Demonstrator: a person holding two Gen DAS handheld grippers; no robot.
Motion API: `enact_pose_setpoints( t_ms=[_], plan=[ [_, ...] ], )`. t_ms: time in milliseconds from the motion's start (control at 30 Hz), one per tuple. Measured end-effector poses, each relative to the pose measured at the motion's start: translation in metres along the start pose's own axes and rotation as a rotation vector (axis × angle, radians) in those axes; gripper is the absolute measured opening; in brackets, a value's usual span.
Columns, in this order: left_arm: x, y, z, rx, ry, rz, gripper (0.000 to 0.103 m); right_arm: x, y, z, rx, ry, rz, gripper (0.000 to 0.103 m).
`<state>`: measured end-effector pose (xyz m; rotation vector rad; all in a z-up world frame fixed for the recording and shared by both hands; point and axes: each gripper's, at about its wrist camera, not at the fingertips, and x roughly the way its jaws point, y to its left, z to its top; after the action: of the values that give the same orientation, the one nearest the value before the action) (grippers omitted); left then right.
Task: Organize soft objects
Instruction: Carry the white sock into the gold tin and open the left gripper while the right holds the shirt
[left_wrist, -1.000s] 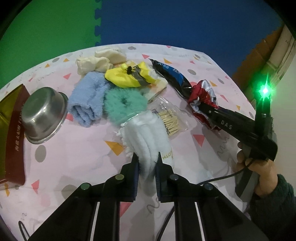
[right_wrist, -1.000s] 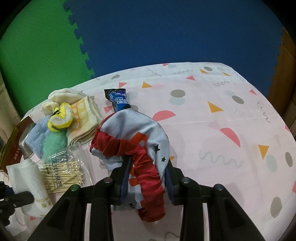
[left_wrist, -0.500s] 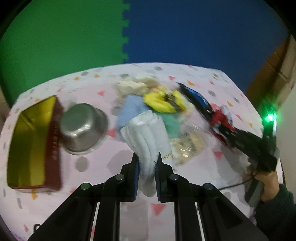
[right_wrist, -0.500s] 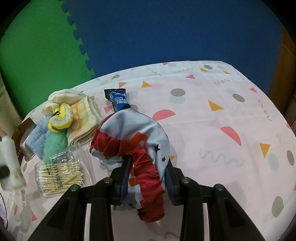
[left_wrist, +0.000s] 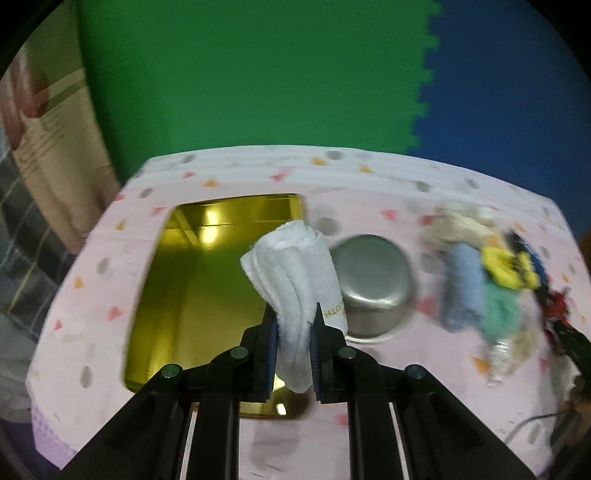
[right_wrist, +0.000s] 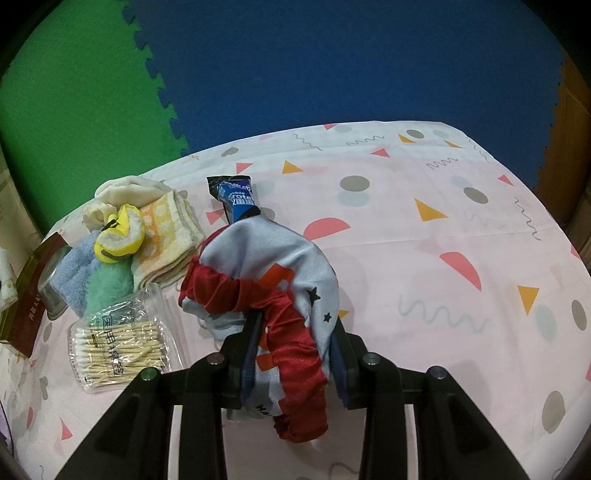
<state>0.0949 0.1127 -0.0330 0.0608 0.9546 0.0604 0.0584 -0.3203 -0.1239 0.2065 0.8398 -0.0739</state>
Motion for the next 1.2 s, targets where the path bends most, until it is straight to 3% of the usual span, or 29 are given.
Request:
enact_pose_setpoints(
  t_ms=[200, 433, 833, 933, 1100, 1200],
  plan=[
    [0.028, 0.038, 0.005, 0.024, 0.033, 0.067, 0.014, 0.001, 0.0, 0.0, -0.002, 0.002, -0.004, 0.035],
    [0.061, 0.06, 0.007, 0.031, 0.116, 0.038, 0.015, 0.001, 0.0, 0.0, -0.005, 0.004, -0.01, 0.036],
    [0.08, 0.078, 0.008, 0.03, 0.131, 0.07, 0.02, 0.002, 0.0, 0.0, -0.01, 0.006, -0.016, 0.036],
    [0.081, 0.081, 0.008, 0.026, 0.13, 0.083, 0.024, 0.002, 0.001, 0.0, -0.014, 0.007, -0.022, 0.036],
    [0.079, 0.083, 0.006, 0.016, 0.112, 0.1, 0.044, 0.002, 0.001, -0.001, -0.021, 0.008, -0.031, 0.036],
    [0.076, 0.083, 0.005, 0.015, 0.101, 0.105, 0.046, 0.002, 0.003, 0.0, -0.027, 0.009, -0.036, 0.036]
  ],
)
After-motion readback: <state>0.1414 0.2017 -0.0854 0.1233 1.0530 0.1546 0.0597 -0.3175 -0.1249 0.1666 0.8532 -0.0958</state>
